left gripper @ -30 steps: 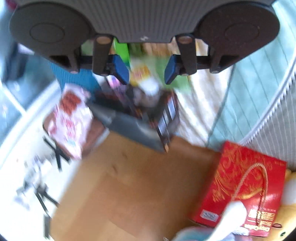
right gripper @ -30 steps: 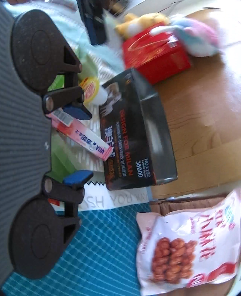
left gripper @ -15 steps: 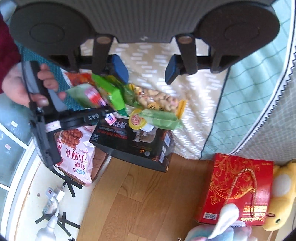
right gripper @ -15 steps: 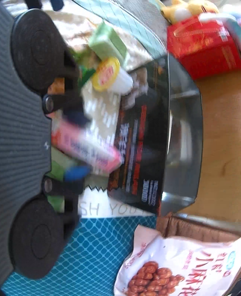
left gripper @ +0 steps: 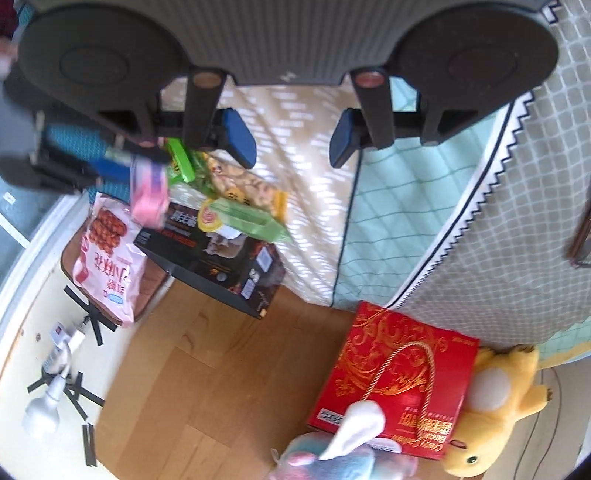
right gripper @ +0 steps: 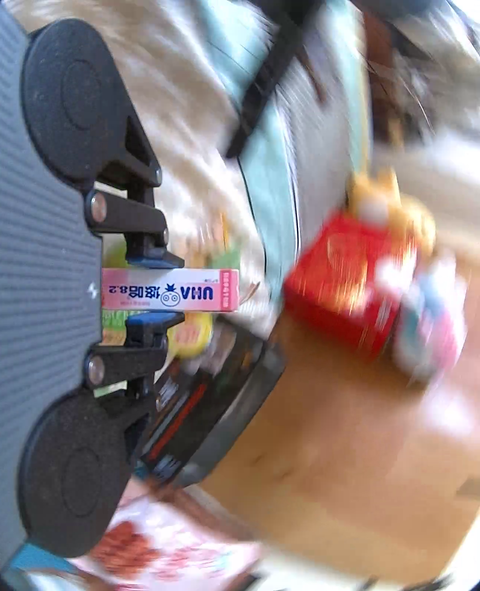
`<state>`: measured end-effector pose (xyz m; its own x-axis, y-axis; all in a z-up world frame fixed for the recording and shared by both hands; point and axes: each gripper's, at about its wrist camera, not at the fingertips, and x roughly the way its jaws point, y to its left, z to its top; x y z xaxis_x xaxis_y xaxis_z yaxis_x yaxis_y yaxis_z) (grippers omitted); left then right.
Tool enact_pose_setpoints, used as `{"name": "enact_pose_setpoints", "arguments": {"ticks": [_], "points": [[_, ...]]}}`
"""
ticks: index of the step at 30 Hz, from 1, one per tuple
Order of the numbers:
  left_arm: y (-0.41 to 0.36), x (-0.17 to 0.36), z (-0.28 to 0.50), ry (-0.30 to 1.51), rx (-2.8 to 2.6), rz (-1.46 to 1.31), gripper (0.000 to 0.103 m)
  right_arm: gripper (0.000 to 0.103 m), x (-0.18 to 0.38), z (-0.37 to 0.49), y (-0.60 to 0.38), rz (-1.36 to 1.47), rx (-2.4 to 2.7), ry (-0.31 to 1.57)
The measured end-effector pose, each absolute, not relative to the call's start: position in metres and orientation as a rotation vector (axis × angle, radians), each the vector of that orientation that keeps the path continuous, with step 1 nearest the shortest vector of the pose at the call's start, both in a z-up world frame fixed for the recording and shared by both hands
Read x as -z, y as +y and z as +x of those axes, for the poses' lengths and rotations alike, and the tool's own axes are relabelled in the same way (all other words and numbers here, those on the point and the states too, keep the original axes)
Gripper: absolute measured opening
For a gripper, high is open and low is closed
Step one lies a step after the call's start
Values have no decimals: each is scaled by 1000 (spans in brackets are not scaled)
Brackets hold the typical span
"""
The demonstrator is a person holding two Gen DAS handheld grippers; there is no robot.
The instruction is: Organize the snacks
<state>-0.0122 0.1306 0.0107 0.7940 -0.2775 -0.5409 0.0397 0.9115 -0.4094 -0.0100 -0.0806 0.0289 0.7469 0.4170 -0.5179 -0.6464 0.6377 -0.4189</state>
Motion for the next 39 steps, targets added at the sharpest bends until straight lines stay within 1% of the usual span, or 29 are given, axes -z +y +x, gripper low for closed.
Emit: {"name": "enact_pose_setpoints", "arguments": {"ticks": [1,2,3,4,5,6,12,14,18,23,25,26,27,28,29,30,32,36,39], "points": [[132,-9,-12,639,175,-397,47,27,-22,-20,-75,-690,-642,363],[132,-8,-13,643,175,-398,48,31,-18,-27,-69,-737,-658,345],[133,-7,-13,646,176,-398,49,41,-13,-31,-66,-762,-670,337],[133,-6,-13,648,177,-398,49,48,-10,-34,-65,-773,-681,339],[133,-6,-13,649,181,-396,49,62,-8,-35,-66,-774,-689,346],[132,-6,-13,649,185,-395,49,68,-7,-34,-69,-761,-694,350],[134,-7,-10,659,238,-412,49,73,-23,-37,-110,-532,-709,449],[132,-7,-9,674,289,-434,51,73,-27,-42,-130,-431,-696,492],[121,-9,-7,702,385,-434,57,73,-23,-51,-163,-260,-648,553],[103,-5,-5,748,398,-388,57,71,-9,-42,-173,-136,-636,641],[98,0,-4,769,378,-367,57,66,-6,-39,-165,-137,-648,660],[97,2,-4,770,374,-365,57,61,-5,-38,-160,-137,-660,665],[96,3,-5,762,370,-367,55,51,-4,-37,-157,-135,-673,669],[95,3,-5,764,371,-367,54,47,-3,-36,-155,-131,-687,673],[93,2,-5,768,380,-364,54,40,-3,-35,-153,-130,-691,672],[90,1,-5,772,371,-350,54,36,-4,-36,-149,-134,-689,665],[87,-4,-3,777,376,-338,54,32,-8,-35,-148,-142,-657,654],[93,-31,8,713,421,-379,53,32,-30,-33,-168,-50,-656,583],[87,-60,33,642,436,-364,53,32,-52,-21,-174,-28,-630,518]]}}
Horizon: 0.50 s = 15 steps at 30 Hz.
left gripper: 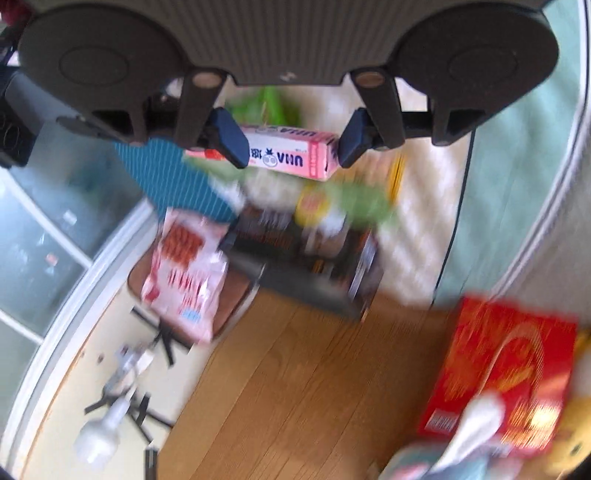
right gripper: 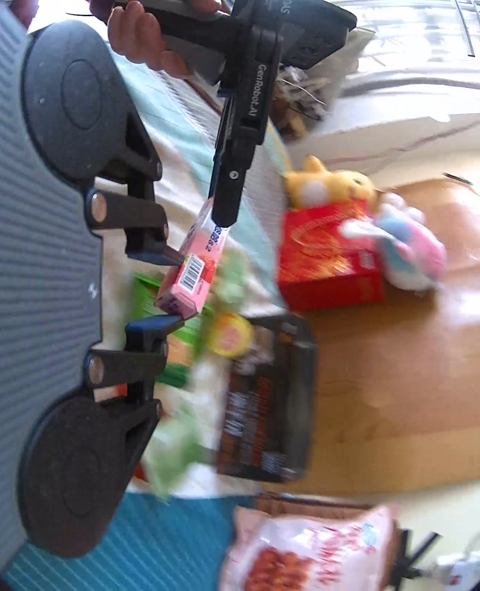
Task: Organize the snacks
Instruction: 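Grasp the pink candy box with the left tool and drop it into the black box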
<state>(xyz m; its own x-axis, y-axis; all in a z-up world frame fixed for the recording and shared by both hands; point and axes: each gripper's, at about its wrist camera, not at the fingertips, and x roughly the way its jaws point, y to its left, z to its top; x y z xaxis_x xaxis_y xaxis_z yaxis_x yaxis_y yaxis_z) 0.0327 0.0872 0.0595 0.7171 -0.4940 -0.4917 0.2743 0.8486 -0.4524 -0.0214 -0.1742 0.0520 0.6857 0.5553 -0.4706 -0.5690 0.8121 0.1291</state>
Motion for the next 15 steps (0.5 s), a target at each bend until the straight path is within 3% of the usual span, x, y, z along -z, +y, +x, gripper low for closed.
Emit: {"name": "enact_pose_setpoints", "arguments": {"ticks": [7,15], "points": [[55,-109,127,490,419,-267,54,32,-82,66,-173,-22,-457,426],[29,-74,205,603,312,-249,56,41,-68,145,-179,36,-298,512]]}}
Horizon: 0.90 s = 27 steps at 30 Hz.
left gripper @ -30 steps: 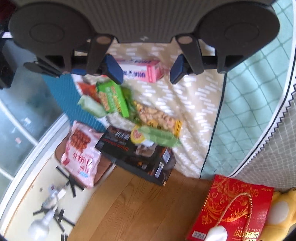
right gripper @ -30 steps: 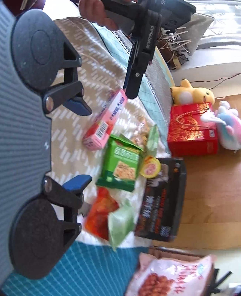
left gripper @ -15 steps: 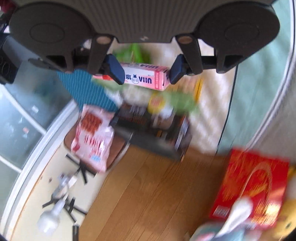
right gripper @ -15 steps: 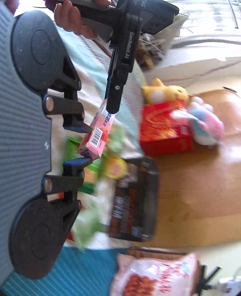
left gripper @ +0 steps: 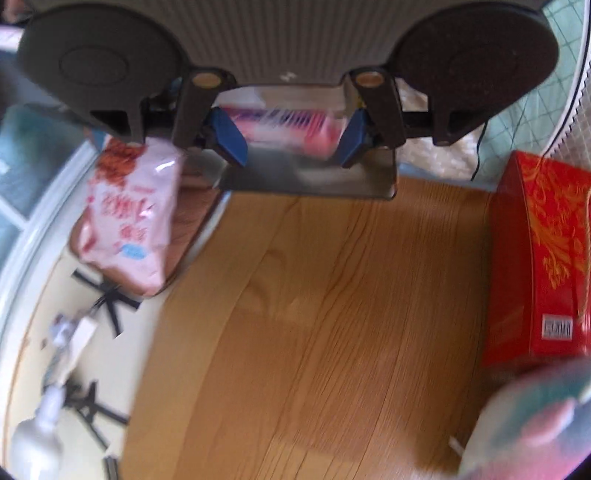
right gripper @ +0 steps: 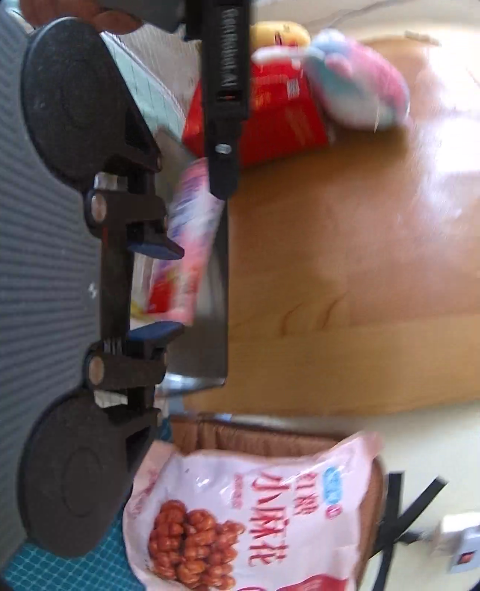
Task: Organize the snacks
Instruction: 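Grasp the pink candy box with the left tool and drop it into the black box, then move the right tool toward the yellow-lidded snack cup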
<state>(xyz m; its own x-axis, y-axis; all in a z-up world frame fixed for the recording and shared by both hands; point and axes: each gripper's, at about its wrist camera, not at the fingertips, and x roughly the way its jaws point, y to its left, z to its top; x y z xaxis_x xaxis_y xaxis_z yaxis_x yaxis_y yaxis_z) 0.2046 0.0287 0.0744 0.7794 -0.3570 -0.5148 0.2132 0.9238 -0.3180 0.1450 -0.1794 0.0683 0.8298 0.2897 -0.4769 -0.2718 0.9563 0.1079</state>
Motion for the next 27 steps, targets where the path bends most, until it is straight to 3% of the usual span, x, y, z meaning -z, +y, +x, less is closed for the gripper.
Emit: {"name": "enact_pose_setpoints", "arguments": {"ticks": [1,3,5,13,15,23,27], "points": [[33,-72,201,598,306,-252,56,42,-71,142,-184,50,-288,497],[43,-70,188,557,293,-275,58,63,-75,130,-203,107,-258,444],[54,-68,178,542,256,-298,60,70,-75,125,-224,166,-209,424],[61,-43,183,642,197,-327,58,67,-35,135,-259,496,-311,658],[62,-46,185,656,194,-324,54,60,-40,122,-242,429,-326,656],[88,-64,138,601,236,-346,59,61,-57,41,-206,78,-368,501],[99,-49,102,635,290,-381,59,61,-44,37,-229,45,-280,574]]}}
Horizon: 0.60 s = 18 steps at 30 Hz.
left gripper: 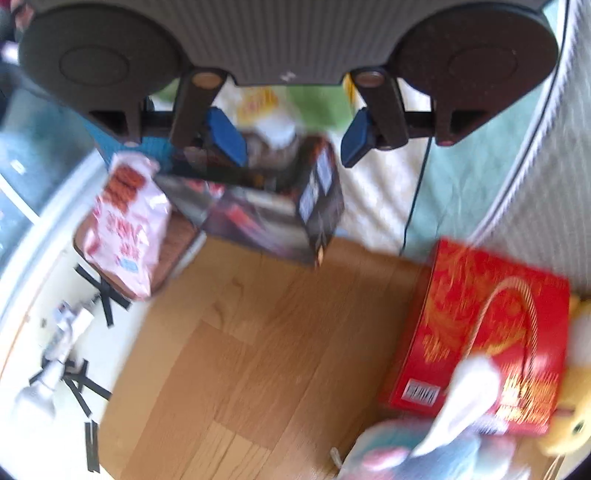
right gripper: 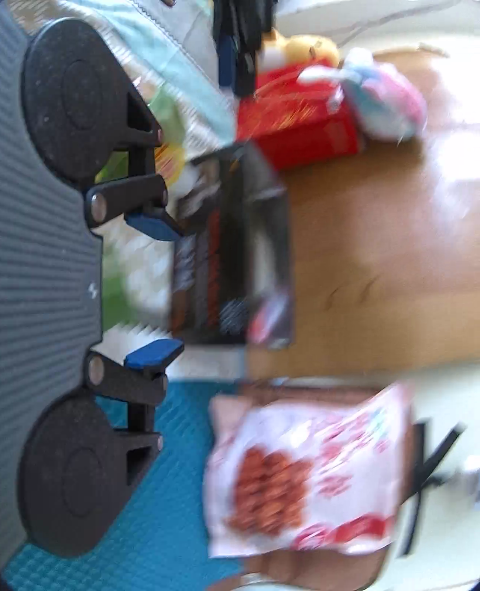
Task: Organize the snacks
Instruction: 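Move the right tool toward the yellow-lidded snack cup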
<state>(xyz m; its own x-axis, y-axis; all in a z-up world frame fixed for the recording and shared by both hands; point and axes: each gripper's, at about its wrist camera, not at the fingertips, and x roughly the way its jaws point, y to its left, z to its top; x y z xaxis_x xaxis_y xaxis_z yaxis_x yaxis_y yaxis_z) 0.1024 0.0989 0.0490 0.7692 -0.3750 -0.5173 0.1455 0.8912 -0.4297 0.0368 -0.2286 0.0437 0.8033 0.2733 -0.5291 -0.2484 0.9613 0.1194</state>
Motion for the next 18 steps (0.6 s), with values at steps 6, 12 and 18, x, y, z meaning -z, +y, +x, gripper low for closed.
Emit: {"name": "enact_pose_setpoints", "arguments": {"ticks": [6,12,18], "points": [[115,-13,86,721,258,-470,59,63,-34,35,-223,135,-356,640],[126,-7,105,732,224,-558,59,62,-38,72,-172,184,-458,712],[112,5,115,780,283,-580,52,48,-14,106,-134,216,-461,827]]}}
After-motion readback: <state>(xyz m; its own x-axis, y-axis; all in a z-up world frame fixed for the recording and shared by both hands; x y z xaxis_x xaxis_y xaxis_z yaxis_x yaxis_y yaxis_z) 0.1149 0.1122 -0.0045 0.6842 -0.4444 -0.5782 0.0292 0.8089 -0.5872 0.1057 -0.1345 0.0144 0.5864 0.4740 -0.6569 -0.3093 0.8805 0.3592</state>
